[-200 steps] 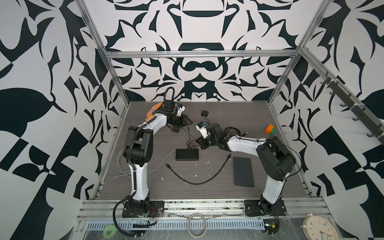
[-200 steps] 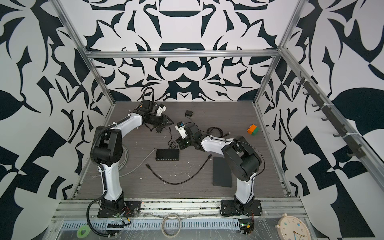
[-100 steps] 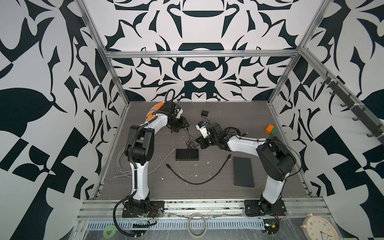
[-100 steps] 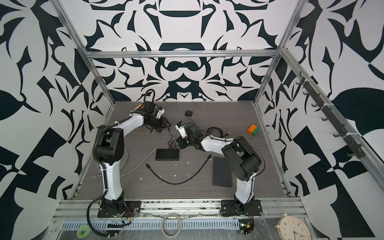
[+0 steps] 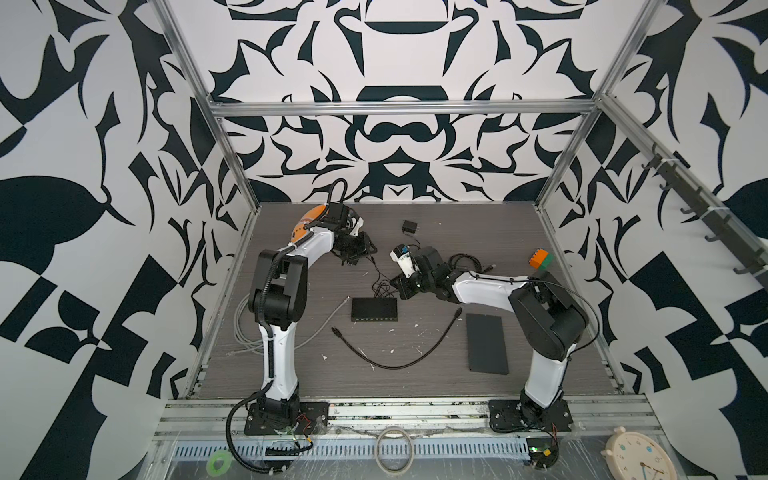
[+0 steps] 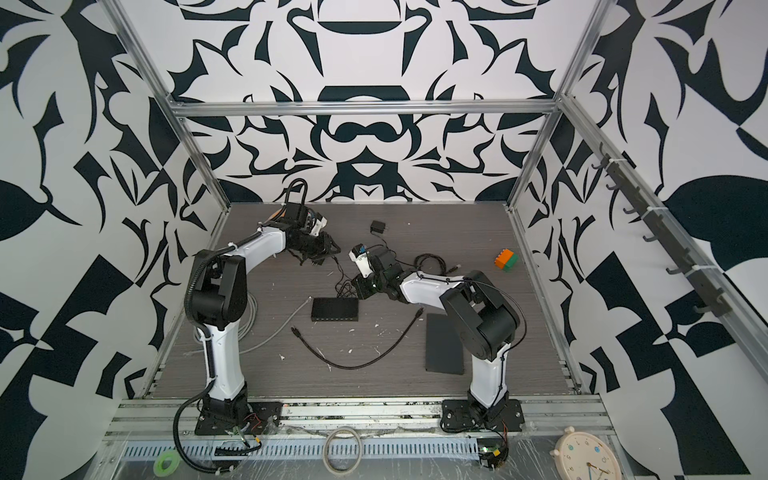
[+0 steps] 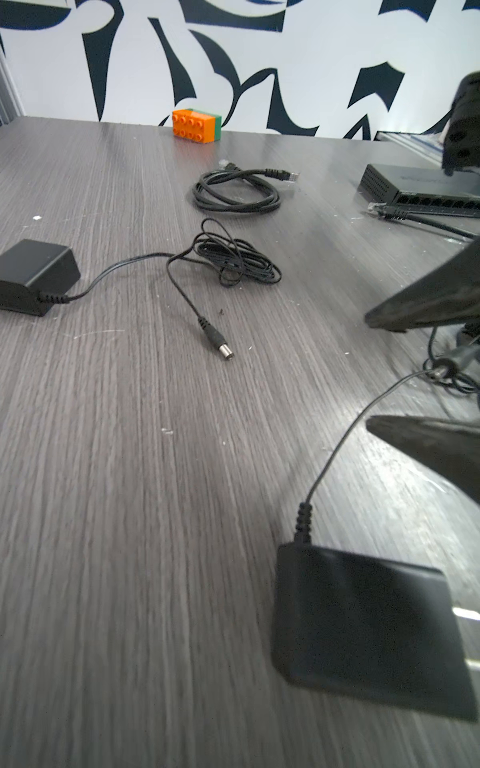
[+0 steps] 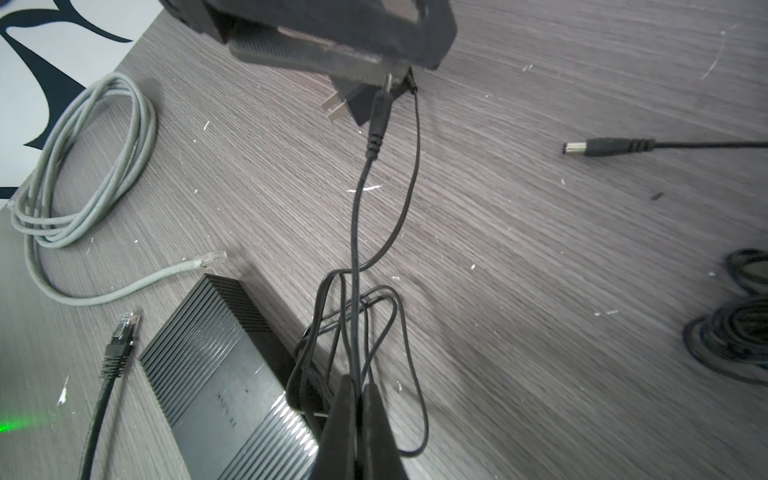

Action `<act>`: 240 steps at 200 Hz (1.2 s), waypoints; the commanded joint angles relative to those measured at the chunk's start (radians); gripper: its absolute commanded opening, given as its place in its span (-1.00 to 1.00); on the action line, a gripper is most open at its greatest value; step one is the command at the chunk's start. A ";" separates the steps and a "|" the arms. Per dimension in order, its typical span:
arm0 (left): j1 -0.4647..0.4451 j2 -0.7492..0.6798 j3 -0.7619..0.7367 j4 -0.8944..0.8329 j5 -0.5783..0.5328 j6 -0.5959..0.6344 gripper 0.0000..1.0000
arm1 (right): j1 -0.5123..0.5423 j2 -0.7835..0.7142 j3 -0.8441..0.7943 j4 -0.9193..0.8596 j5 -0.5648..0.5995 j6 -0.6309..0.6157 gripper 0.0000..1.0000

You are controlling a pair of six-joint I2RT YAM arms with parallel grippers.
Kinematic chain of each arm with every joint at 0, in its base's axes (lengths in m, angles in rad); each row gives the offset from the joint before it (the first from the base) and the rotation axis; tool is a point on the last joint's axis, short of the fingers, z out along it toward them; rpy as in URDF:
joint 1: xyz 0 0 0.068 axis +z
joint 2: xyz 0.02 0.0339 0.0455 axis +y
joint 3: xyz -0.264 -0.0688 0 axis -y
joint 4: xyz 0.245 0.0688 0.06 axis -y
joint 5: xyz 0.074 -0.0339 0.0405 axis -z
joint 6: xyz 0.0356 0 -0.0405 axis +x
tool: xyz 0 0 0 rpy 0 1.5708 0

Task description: Insert the plug into the switch port

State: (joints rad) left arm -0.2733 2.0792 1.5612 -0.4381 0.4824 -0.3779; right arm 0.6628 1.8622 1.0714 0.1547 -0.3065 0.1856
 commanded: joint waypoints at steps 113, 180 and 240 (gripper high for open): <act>-0.010 -0.001 -0.017 -0.035 0.036 -0.010 -0.48 | 0.004 -0.016 -0.004 0.057 0.000 0.029 -1.00; -0.009 0.002 -0.015 -0.030 0.060 -0.019 -0.75 | 0.004 -0.012 -0.005 0.065 0.006 0.035 -1.00; -0.012 -0.037 -0.046 0.037 0.096 -0.087 -0.77 | -0.026 -0.087 -0.054 0.097 -0.042 0.027 -0.41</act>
State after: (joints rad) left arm -0.2817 2.0789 1.5448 -0.4290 0.5388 -0.4194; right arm 0.6537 1.8538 1.0386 0.1959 -0.3103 0.2142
